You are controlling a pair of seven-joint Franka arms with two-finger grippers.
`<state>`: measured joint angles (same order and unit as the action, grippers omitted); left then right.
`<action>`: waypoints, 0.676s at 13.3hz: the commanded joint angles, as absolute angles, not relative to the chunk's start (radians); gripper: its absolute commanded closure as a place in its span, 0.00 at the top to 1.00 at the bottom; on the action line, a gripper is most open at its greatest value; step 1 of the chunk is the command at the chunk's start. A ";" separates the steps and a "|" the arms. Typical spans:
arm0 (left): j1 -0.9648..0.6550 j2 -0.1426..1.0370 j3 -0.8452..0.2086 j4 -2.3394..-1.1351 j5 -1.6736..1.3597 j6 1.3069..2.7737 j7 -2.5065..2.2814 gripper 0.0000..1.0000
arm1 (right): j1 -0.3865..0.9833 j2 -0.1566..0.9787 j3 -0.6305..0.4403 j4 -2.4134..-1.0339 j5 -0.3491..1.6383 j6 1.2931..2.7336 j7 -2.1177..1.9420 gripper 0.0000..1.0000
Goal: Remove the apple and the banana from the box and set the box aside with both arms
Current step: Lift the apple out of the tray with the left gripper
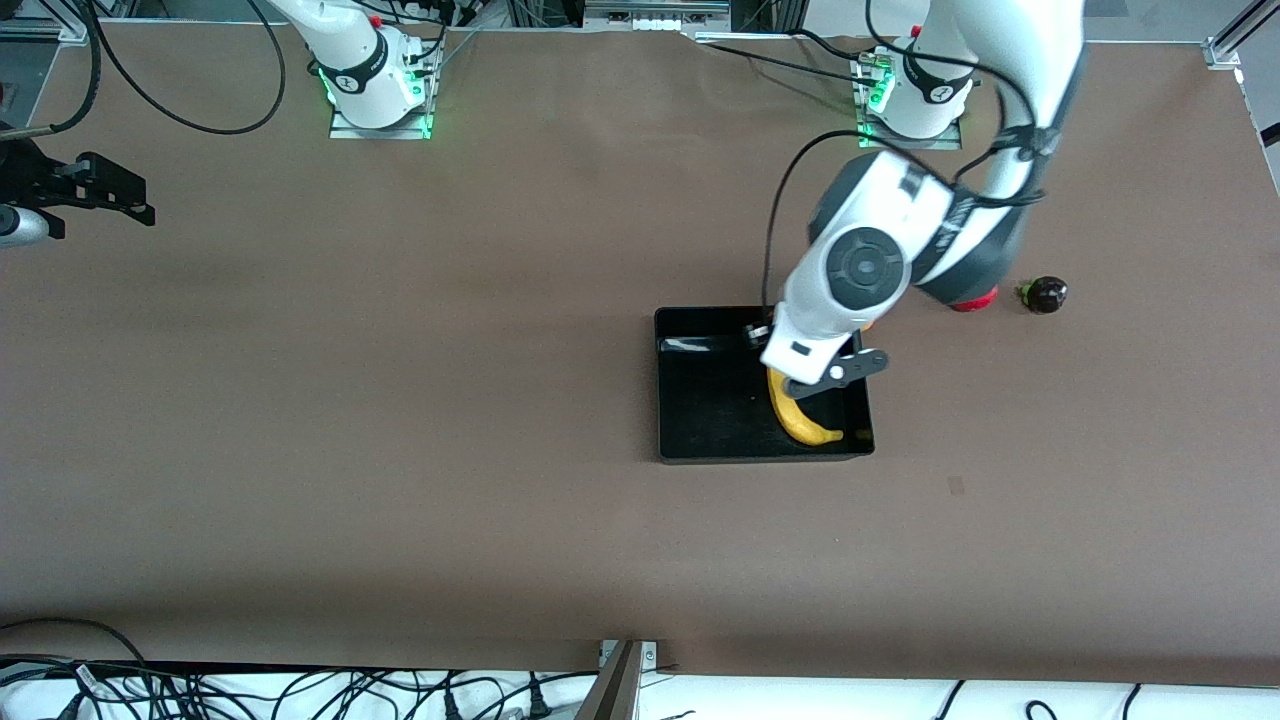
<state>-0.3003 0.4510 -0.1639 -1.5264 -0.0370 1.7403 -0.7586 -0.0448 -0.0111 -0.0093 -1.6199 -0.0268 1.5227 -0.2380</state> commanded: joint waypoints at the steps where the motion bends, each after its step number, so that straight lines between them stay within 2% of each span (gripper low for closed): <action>1: -0.149 0.422 -0.163 -1.525 -0.045 1.611 -0.500 0.00 | -0.051 -0.017 -0.005 -1.612 -0.009 1.508 -0.235 1.00; 4: 0.006 0.455 -0.111 -1.525 -0.005 1.623 -0.171 0.00 | -0.051 -0.017 -0.005 -1.612 -0.009 1.508 -0.235 1.00; 9: 0.100 0.569 -0.101 -1.537 0.018 1.855 -0.049 0.00 | -0.051 -0.017 -0.005 -1.612 -0.009 1.508 -0.235 1.00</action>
